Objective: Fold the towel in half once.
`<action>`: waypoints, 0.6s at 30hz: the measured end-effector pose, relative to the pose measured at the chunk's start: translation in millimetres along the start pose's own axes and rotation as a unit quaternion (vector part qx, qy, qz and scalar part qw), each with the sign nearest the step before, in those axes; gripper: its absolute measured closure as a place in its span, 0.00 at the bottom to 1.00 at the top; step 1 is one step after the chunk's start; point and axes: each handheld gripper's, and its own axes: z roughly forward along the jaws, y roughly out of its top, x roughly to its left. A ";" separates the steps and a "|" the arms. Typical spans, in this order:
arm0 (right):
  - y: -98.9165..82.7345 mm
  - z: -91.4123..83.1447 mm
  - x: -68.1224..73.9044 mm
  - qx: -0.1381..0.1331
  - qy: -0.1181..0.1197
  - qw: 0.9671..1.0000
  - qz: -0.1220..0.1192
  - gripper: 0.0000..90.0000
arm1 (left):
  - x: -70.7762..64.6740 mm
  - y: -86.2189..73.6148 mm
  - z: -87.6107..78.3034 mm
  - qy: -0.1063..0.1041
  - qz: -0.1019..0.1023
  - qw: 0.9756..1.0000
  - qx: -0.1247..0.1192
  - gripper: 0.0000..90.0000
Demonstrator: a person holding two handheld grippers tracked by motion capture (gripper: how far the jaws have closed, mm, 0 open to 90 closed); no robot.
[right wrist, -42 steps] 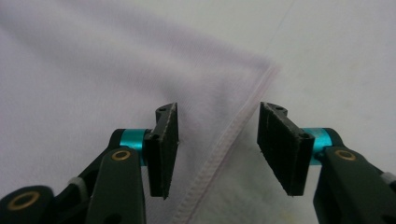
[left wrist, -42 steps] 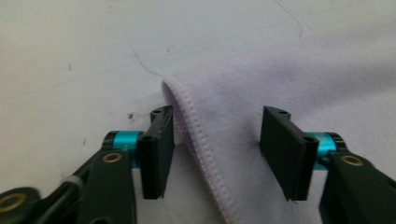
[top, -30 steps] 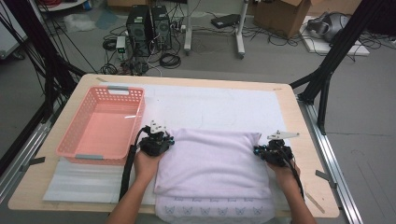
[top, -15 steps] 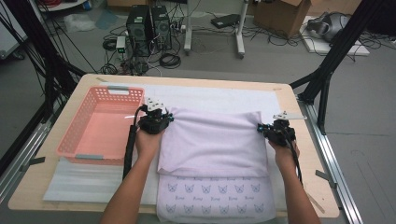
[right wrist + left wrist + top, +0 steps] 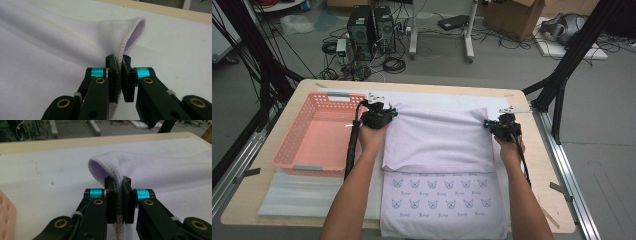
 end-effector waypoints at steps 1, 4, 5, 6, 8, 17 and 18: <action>1.8 1.0 1.7 0.000 -0.002 1.000 0.000 0.95 | 0.0 -1.6 0.9 0.001 0.004 1.000 0.010 0.94; 2.0 2.8 4.3 0.000 -0.004 1.000 -0.006 0.93 | -3.8 -0.5 -2.1 -0.011 0.014 1.000 0.003 0.90; 1.2 3.0 4.0 0.001 -0.004 1.000 0.000 0.89 | -4.8 1.0 -4.6 -0.013 0.015 1.000 -0.005 0.86; 0.6 2.6 3.4 0.000 -0.005 1.000 0.004 0.86 | -4.8 2.5 -6.8 -0.016 0.007 1.000 -0.011 0.79; 1.1 -0.8 3.0 -0.004 -0.002 1.000 0.017 0.79 | -4.0 4.3 -10.7 -0.023 -0.003 1.000 -0.014 0.64; 2.4 -23.6 11.4 -0.009 0.015 1.000 -0.002 0.75 | -19.7 -1.0 -41.1 -0.074 0.017 0.997 -0.027 0.57; 1.7 -25.4 12.8 -0.007 0.016 1.000 -0.003 0.75 | -23.5 -4.7 -44.2 -0.079 0.023 0.996 -0.023 0.57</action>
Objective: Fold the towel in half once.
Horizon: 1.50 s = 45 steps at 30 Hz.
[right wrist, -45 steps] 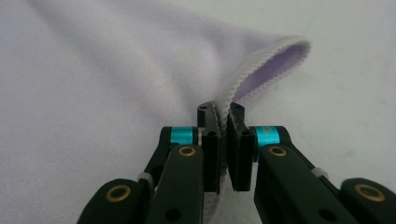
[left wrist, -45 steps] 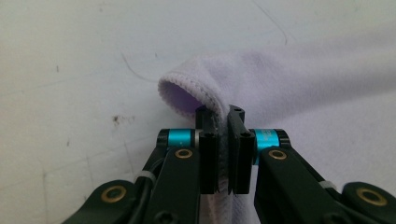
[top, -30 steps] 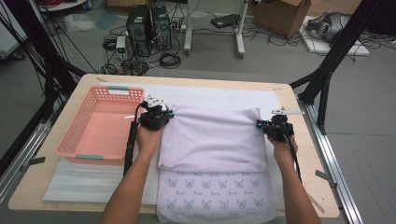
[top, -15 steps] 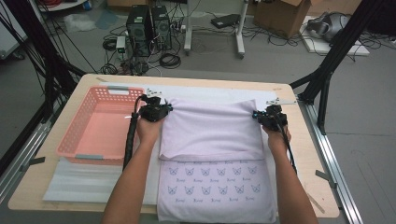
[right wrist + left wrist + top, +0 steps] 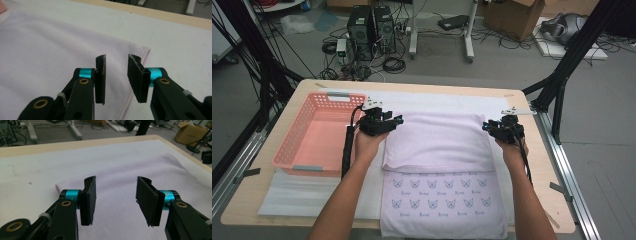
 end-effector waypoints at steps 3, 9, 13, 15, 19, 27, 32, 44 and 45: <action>-4.1 -6.8 5.0 0.007 0.008 1.000 -0.010 0.72 | -8.5 -10.4 -7.8 -0.011 0.006 1.000 -0.001 0.55; -3.8 -26.5 20.0 0.020 0.025 0.999 -0.038 0.70 | -25.8 -32.4 -21.6 -0.027 0.028 0.999 0.015 0.51; -14.3 -38.8 28.4 0.026 0.037 0.998 -0.045 0.66 | -33.3 -44.7 -31.2 -0.034 0.035 0.999 0.023 0.51; -21.5 -43.2 30.6 0.028 0.041 0.998 -0.046 0.63 | -34.9 -48.7 -37.7 -0.037 0.034 0.999 0.021 0.51; -40.3 -54.8 36.7 0.034 0.054 0.997 -0.041 0.61 | -37.6 -58.1 -49.6 -0.041 0.040 0.998 0.015 0.51; -62.3 -64.6 39.8 0.046 0.066 0.996 -0.028 0.63 | -34.1 -81.7 -63.6 -0.053 0.036 0.998 0.027 0.51; -73.5 -58.0 43.2 0.080 0.036 0.995 -0.038 0.71 | -31.9 -93.9 -63.0 -0.077 0.030 0.995 0.060 0.56; -91.7 -67.6 45.3 0.061 0.037 0.997 -0.042 0.93 | -38.4 -107.5 -67.1 -0.069 0.042 0.993 0.090 0.98; -92.9 -70.2 45.4 0.057 0.037 0.997 -0.045 0.93 | -38.8 -107.7 -69.1 -0.069 0.041 0.993 0.083 0.98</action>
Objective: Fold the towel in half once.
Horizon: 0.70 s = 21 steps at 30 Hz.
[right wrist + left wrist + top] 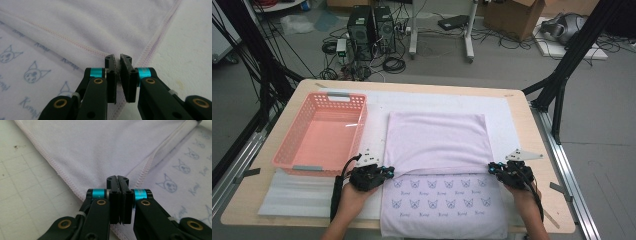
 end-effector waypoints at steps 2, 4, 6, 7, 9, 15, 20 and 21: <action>-3.3 -5.6 1.5 -0.009 -0.001 1.000 0.001 0.93 | -2.3 -0.3 -4.0 -0.001 0.001 1.000 -0.012 0.98; -6.4 -11.1 3.3 -0.020 0.000 1.000 0.002 0.93 | -4.9 -0.3 -7.2 -0.003 0.003 1.000 -0.022 0.98; -9.5 -15.4 5.0 -0.033 0.000 0.999 0.000 0.93 | -7.0 -0.8 -9.7 -0.005 0.003 1.000 -0.031 0.98; -10.5 -17.2 6.0 -0.035 0.001 0.999 0.000 0.93 | -8.1 -1.5 -11.6 -0.008 0.002 0.999 -0.037 0.98; -11.9 -21.1 8.5 -0.038 -0.001 0.999 -0.005 0.93 | -10.2 -3.5 -15.3 -0.014 -0.003 0.999 -0.044 0.98; -17.5 -28.2 9.0 -0.039 -0.002 0.999 0.001 0.93 | -17.4 -9.6 -25.4 -0.028 -0.007 0.998 -0.055 0.98; -25.0 -36.9 14.0 -0.036 -0.004 0.999 -0.006 0.93 | -28.4 -13.6 -33.0 -0.032 -0.004 0.998 -0.059 0.98; -26.9 -39.8 15.6 -0.038 -0.004 0.999 -0.007 0.93 | -30.7 -14.3 -35.0 -0.032 -0.003 0.998 -0.061 0.98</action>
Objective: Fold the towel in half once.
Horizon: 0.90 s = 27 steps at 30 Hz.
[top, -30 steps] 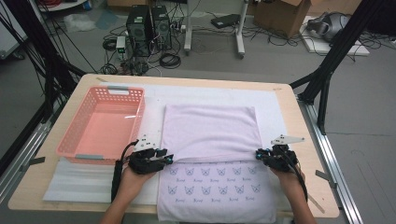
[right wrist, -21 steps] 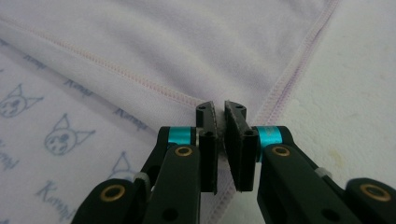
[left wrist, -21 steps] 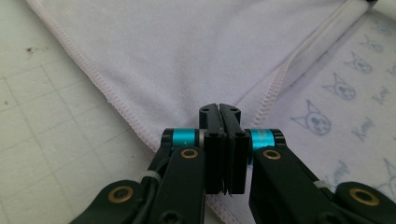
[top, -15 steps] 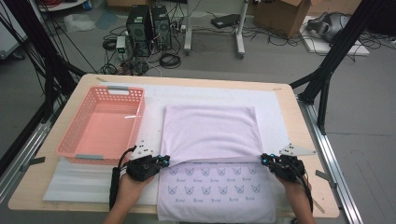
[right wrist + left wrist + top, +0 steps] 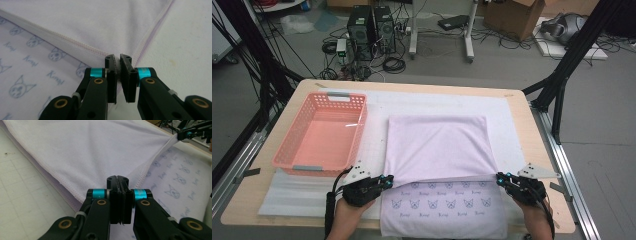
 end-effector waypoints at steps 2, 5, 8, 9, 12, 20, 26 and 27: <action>-2.5 -6.5 3.6 -0.003 0.001 1.000 0.001 0.93 | -3.7 -0.6 -4.5 -0.002 0.000 1.000 -0.003 0.98; -6.4 -14.3 8.9 -0.003 0.002 1.000 -0.001 0.93 | -7.3 -1.5 -9.1 -0.005 -0.002 1.000 -0.007 0.98; -11.8 -20.1 13.3 0.001 0.002 1.000 -0.002 0.93 | -14.7 -7.8 -16.3 -0.010 -0.004 1.000 -0.006 0.98; -13.3 -21.6 14.1 0.001 0.002 1.000 -0.001 0.93 | -17.4 -10.5 -18.0 -0.013 -0.004 1.000 -0.005 0.98; -18.8 -27.4 19.5 0.005 0.000 1.000 0.002 0.93 | -22.6 -15.7 -21.5 -0.016 -0.005 1.000 -0.003 0.98; -32.8 -46.0 33.0 0.004 0.002 1.000 0.000 0.93 | -37.8 -28.1 -33.6 -0.019 -0.008 1.000 -0.009 0.98; -42.0 -56.2 42.5 0.011 0.010 1.000 -0.007 0.93 | -52.2 -40.6 -44.9 -0.012 -0.009 1.000 -0.008 0.98; -43.2 -57.6 43.9 0.011 0.011 1.000 -0.009 0.93 | -54.1 -42.3 -46.8 -0.010 -0.011 1.000 -0.009 0.98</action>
